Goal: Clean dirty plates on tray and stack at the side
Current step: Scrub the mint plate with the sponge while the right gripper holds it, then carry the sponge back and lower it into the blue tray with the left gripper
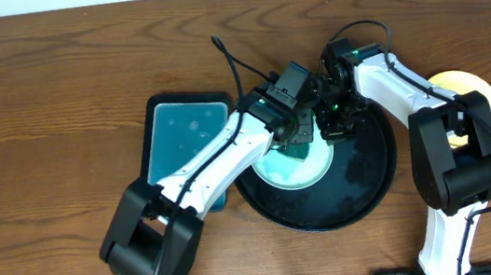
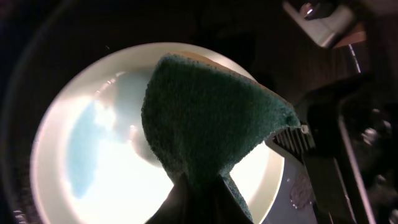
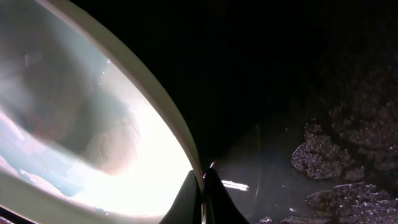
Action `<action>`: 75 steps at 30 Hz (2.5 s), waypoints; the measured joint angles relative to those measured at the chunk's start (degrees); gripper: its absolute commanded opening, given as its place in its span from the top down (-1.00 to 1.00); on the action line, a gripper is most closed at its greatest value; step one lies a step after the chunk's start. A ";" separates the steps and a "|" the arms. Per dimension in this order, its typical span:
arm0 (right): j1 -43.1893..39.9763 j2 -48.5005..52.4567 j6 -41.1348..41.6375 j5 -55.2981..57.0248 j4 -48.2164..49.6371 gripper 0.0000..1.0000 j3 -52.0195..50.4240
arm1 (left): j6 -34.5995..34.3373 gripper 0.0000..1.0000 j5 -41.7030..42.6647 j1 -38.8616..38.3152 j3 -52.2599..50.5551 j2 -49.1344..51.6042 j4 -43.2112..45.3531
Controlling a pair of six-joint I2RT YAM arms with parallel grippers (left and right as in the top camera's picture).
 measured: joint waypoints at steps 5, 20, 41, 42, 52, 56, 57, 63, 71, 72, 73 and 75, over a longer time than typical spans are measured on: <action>0.00 0.00 0.00 0.00 -0.07 0.98 0.00 | -3.56 0.86 0.13 -0.02 -0.37 3.89 0.13; 0.00 0.00 0.00 -0.04 -0.04 0.98 -0.09 | -12.13 0.85 -2.84 -0.33 -0.50 6.56 -5.35; 0.00 0.00 -0.20 0.35 1.40 0.64 -0.09 | -1.20 0.86 -12.87 0.87 -0.42 -3.28 -10.16; 0.00 0.00 -0.24 0.44 1.86 0.65 -0.09 | -0.35 0.85 -12.76 1.14 -0.42 -5.20 -10.62; 0.17 0.00 -0.26 0.66 2.95 0.83 -0.09 | 5.38 0.85 -11.58 12.24 -0.28 -11.19 -16.55; 0.98 0.00 -0.42 0.61 3.91 0.97 -0.87 | 8.55 0.85 -9.79 18.18 -0.33 -11.19 -16.65; 1.22 0.00 -0.46 0.63 4.22 0.97 -1.18 | 9.31 0.85 -9.18 19.61 -0.46 -11.19 -16.61; 1.33 -0.79 -0.44 0.70 5.46 0.98 -2.38 | 12.00 0.85 -6.88 26.86 -3.72 -11.17 -16.59; 0.50 -1.68 -0.46 -1.95 6.08 0.98 -3.41 | 12.70 0.85 -6.34 32.06 -9.86 -10.25 -14.38; 0.00 -1.97 -0.46 -3.02 6.34 0.98 -3.65 | 12.76 0.85 -6.23 32.24 -10.62 -10.16 -13.84; -0.74 -2.45 -0.48 -4.42 6.64 0.98 -3.87 | 12.92 0.86 -6.16 32.30 -11.23 -10.16 -13.35; -2.34 -3.78 -0.48 -6.86 6.99 0.98 -4.04 | 13.11 0.85 -5.97 32.28 -12.00 -10.12 -12.63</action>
